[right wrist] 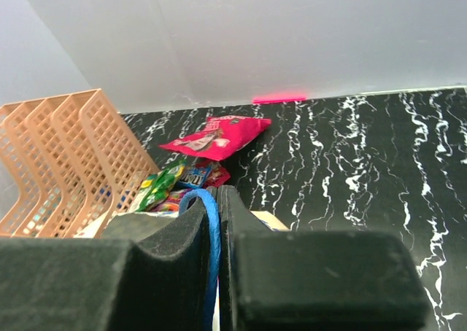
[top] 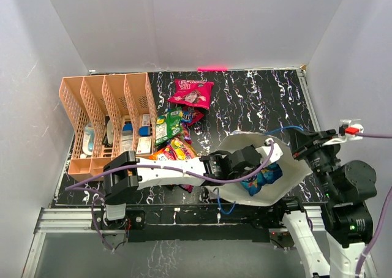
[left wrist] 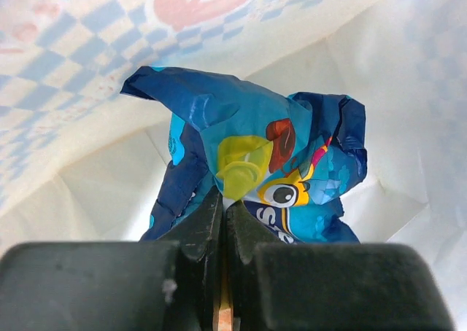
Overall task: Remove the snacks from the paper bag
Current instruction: Take out the snack from the paper bag, then adjust the paper bag at the center of the board, then place the snack at the center of the board.
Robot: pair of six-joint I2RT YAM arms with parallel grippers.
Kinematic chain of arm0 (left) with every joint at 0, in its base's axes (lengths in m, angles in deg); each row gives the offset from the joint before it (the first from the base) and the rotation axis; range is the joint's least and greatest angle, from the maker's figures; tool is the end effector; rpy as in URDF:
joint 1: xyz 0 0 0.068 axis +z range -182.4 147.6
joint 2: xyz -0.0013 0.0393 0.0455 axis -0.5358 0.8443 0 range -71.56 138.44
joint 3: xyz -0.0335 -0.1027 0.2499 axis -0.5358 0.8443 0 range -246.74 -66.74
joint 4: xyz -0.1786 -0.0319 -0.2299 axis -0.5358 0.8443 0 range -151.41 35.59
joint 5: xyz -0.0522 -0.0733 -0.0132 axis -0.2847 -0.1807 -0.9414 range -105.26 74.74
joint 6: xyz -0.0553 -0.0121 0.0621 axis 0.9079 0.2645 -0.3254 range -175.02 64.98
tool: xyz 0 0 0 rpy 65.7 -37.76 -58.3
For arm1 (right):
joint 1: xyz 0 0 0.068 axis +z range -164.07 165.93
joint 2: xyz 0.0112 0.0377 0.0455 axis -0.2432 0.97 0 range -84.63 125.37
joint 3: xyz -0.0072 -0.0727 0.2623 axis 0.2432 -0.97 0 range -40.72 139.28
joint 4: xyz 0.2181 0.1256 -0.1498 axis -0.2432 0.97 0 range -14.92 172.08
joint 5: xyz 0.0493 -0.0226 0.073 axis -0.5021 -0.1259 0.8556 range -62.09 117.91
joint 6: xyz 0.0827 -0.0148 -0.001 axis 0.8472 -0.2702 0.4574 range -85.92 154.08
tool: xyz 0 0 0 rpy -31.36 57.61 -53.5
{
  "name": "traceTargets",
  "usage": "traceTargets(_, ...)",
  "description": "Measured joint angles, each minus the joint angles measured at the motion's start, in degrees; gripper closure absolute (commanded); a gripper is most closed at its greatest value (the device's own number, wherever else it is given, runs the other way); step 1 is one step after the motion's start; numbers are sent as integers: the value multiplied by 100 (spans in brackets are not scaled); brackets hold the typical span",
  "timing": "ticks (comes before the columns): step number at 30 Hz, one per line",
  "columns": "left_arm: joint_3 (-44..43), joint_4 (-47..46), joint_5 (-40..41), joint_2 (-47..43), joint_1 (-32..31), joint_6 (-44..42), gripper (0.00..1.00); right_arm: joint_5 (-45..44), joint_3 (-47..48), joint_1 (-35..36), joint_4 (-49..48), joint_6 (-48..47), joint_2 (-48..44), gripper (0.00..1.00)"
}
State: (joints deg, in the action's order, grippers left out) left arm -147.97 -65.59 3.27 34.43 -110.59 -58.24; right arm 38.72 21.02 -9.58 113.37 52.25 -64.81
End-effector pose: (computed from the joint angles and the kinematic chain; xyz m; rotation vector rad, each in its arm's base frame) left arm 0.1262 -0.4895 0.2541 1.0989 1.6135 -0.5668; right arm 0.0839 0.0204 0.4427 0.0287 1.5255 0.4588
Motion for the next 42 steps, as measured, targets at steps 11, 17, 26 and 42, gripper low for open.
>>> traceTargets(11,-485,-138,380,0,-153,-651,100,-793,411,0,-210,0,1051,92)
traceTargets(17,-907,63,566,0,-155,-953,100,-857,487,0,-361,-249,1193,92)
traceTargets(26,-1967,297,730,0,-160,-1320,100,-1300,208,7,-483,-433,1165,92)
traceTargets(42,-3974,538,1950,46,-192,-3014,100,-2898,179,22,-691,-417,2017,92)
